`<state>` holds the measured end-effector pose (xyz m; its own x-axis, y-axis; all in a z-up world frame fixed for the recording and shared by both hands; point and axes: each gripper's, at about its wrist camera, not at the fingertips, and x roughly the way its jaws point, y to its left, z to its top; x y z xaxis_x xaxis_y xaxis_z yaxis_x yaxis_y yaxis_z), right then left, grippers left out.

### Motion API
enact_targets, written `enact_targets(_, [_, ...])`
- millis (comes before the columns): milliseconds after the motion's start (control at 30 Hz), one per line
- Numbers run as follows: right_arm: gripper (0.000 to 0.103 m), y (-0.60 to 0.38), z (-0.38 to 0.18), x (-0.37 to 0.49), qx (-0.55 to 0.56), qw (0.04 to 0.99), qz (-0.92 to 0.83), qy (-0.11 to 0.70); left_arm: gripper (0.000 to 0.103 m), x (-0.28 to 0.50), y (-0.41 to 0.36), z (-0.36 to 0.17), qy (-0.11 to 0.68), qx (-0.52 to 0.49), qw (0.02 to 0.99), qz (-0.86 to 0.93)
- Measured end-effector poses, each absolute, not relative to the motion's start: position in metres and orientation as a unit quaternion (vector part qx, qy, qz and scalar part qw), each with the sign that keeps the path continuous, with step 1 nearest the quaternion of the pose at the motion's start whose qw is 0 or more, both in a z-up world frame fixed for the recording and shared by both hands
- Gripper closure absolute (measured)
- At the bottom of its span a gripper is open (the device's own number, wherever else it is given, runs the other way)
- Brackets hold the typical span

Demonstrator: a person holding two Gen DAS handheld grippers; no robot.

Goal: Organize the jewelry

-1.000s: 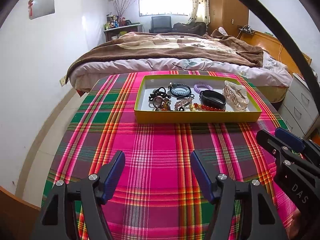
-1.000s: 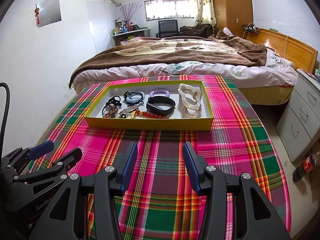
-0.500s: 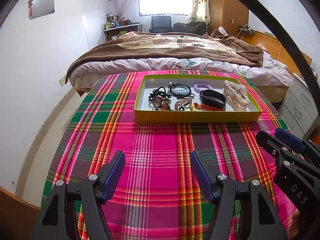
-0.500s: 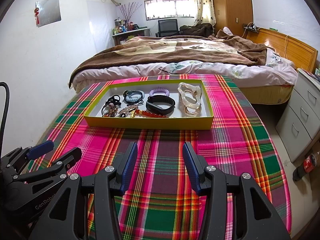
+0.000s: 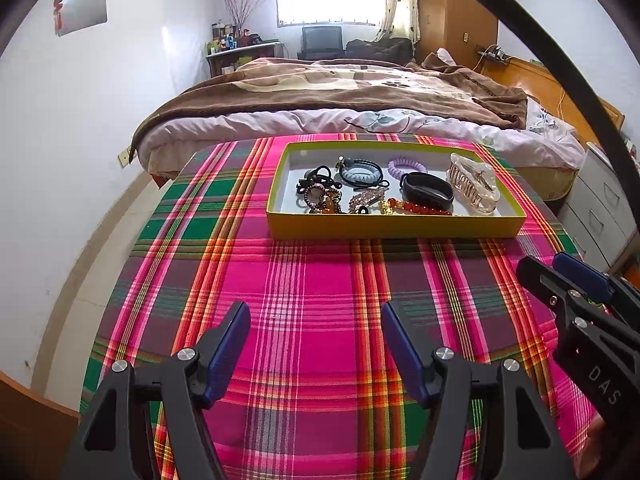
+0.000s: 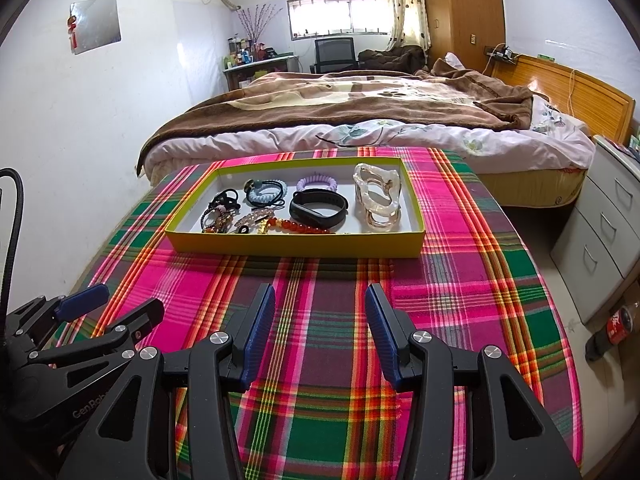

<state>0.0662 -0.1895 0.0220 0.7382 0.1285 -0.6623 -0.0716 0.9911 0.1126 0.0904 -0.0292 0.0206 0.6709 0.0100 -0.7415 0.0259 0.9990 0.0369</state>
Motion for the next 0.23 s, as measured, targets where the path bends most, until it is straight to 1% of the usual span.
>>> enact_targets(233, [0.055, -0.209, 0.007, 0.059, 0.033, 0.925, 0.041, 0.375, 0.036, 0.086, -0.017, 0.009, 0.425, 0.029, 0.905, 0.003])
